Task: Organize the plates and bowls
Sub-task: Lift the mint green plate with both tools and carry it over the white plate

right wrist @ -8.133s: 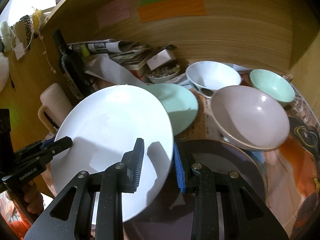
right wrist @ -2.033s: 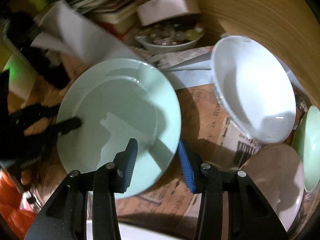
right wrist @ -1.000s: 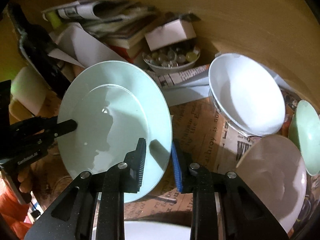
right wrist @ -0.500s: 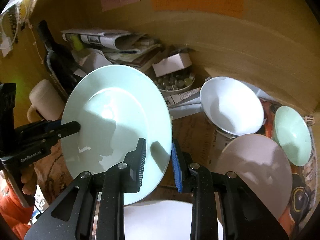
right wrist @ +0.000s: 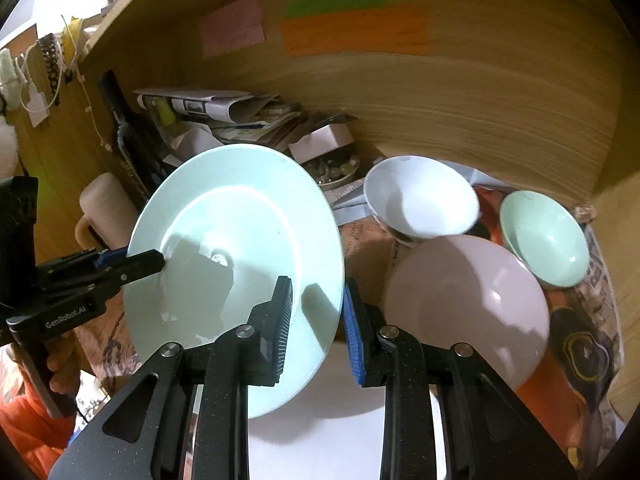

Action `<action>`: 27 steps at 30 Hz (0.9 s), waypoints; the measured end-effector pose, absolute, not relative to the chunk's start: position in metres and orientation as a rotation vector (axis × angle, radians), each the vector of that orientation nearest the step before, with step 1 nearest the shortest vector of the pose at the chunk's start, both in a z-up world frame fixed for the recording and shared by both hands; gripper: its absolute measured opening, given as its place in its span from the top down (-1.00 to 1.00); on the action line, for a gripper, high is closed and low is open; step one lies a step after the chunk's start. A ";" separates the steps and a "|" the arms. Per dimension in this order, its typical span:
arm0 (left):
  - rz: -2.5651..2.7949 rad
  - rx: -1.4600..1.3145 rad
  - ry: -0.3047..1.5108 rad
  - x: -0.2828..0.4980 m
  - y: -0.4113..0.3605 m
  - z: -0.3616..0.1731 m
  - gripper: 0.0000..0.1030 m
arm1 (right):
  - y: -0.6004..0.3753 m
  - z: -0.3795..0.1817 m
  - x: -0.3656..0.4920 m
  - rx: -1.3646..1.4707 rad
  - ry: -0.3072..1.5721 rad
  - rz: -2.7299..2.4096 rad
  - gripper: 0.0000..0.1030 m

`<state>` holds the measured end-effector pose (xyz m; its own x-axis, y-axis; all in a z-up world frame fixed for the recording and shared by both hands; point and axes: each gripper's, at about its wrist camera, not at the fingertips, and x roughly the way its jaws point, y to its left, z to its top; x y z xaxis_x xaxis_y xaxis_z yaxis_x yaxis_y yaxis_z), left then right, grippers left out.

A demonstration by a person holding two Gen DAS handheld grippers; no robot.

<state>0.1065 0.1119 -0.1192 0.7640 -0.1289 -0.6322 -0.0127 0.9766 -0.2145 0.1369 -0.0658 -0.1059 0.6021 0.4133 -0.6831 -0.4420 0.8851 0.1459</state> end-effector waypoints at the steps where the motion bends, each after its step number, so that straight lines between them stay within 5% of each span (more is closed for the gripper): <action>1: -0.069 -0.210 0.699 0.105 0.108 -0.119 0.44 | -0.069 -0.105 0.134 -0.038 0.777 0.493 0.55; 27: -0.151 -0.166 0.752 0.056 0.043 -0.129 0.43 | -0.141 -0.128 0.064 0.112 0.749 0.451 0.55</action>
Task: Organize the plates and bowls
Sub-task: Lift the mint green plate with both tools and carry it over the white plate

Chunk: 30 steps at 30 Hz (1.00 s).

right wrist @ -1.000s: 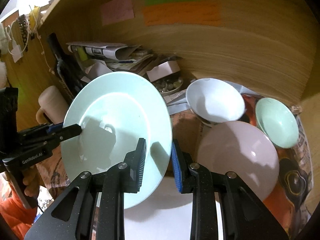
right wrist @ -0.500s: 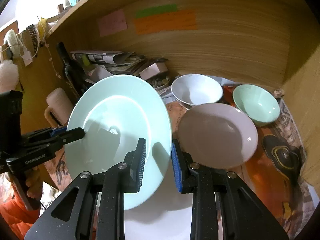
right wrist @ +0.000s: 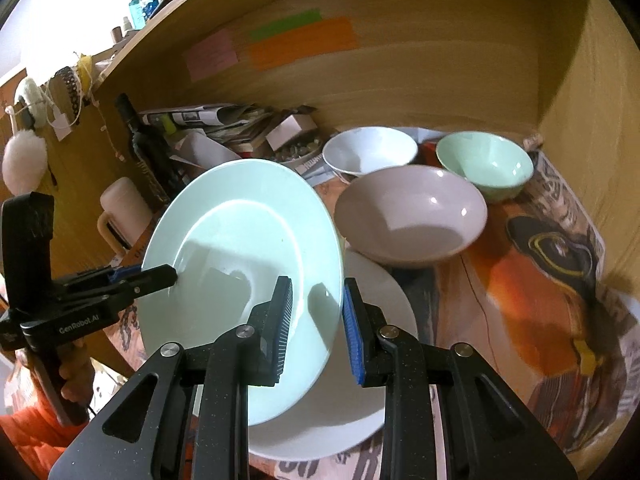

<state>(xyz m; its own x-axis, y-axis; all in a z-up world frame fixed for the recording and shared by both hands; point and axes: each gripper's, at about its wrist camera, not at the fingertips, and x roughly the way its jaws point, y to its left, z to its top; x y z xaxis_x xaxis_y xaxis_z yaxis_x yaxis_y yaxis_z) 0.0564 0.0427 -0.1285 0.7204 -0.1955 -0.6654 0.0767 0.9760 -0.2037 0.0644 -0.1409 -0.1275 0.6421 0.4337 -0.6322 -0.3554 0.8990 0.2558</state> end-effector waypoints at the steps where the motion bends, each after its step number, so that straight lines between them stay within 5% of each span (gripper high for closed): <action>1: -0.154 -0.165 0.756 0.056 0.041 -0.129 0.43 | -0.142 -0.129 0.063 0.114 0.750 0.447 0.55; 30: -0.159 -0.147 0.876 0.071 0.026 -0.165 0.42 | -0.154 -0.177 0.071 0.187 0.863 0.407 0.53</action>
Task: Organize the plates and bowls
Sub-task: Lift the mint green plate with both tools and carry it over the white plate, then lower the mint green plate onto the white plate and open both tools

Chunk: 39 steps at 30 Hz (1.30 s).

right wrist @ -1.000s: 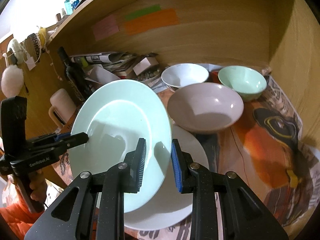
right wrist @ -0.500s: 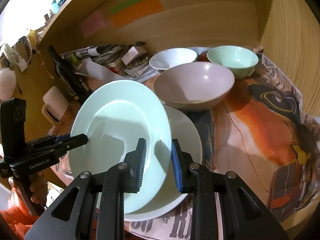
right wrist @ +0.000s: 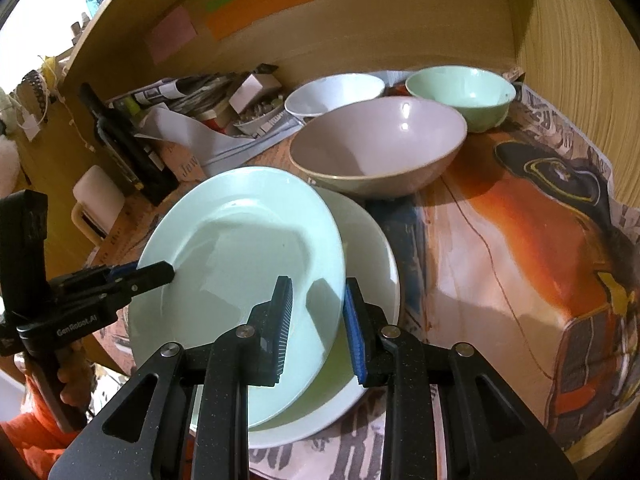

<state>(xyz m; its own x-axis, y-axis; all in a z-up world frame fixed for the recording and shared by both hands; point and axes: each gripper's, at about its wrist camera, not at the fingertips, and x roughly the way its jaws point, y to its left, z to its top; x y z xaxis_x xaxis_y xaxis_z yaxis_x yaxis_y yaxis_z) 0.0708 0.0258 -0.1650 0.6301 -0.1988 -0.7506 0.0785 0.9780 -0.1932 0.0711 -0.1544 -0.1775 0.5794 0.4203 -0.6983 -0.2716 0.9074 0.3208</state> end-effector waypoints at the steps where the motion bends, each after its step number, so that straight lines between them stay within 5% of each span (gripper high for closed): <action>1: -0.155 -0.140 0.876 0.072 0.025 -0.166 0.41 | -0.154 -0.179 0.071 0.186 0.867 0.407 0.53; 33: -0.157 -0.007 0.860 0.090 0.010 -0.179 0.34 | -0.154 -0.161 0.061 0.051 0.790 0.325 0.49; 39: -0.192 -0.054 0.856 0.090 0.021 -0.169 0.30 | -0.160 -0.154 0.061 0.052 0.758 0.298 0.33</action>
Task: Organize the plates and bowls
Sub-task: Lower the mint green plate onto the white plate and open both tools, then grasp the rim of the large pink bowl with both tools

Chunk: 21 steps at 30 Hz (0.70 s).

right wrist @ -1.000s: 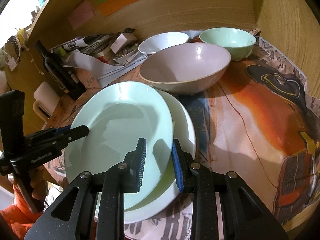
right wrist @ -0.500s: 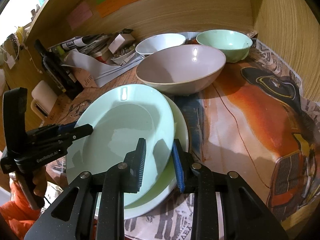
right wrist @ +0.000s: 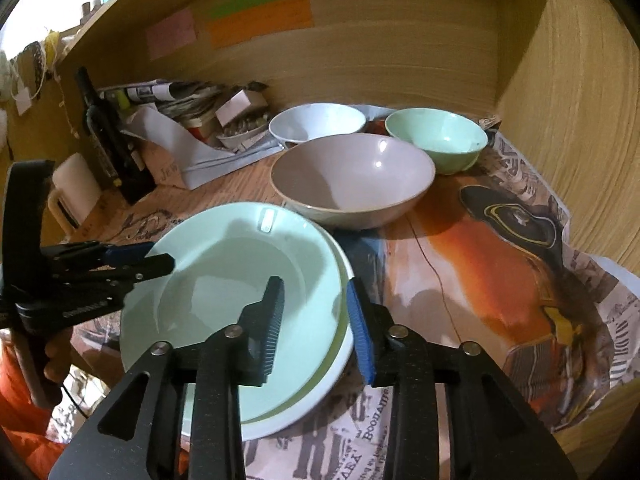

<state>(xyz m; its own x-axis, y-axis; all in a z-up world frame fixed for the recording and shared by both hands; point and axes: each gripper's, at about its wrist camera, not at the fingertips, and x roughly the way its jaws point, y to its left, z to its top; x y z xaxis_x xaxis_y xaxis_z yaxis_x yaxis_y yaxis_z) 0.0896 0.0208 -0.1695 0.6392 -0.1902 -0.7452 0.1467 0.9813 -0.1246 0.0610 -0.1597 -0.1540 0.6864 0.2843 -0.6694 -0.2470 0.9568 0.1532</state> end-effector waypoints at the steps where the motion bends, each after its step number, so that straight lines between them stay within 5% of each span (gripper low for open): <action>1: -0.192 -0.055 0.842 0.087 0.022 -0.165 0.29 | -0.162 -0.153 0.062 0.062 0.752 0.292 0.30; 10: -0.167 -0.041 0.688 0.078 0.033 -0.117 -0.10 | -0.177 -0.126 0.066 0.093 0.644 0.242 -0.02; 17: -0.163 -0.038 0.610 0.095 0.031 -0.089 -0.63 | -0.192 -0.104 0.080 0.122 0.546 0.202 -0.28; 21: -0.170 -0.030 0.611 0.113 0.026 -0.083 -0.66 | -0.197 -0.101 0.093 0.120 0.527 0.183 -0.30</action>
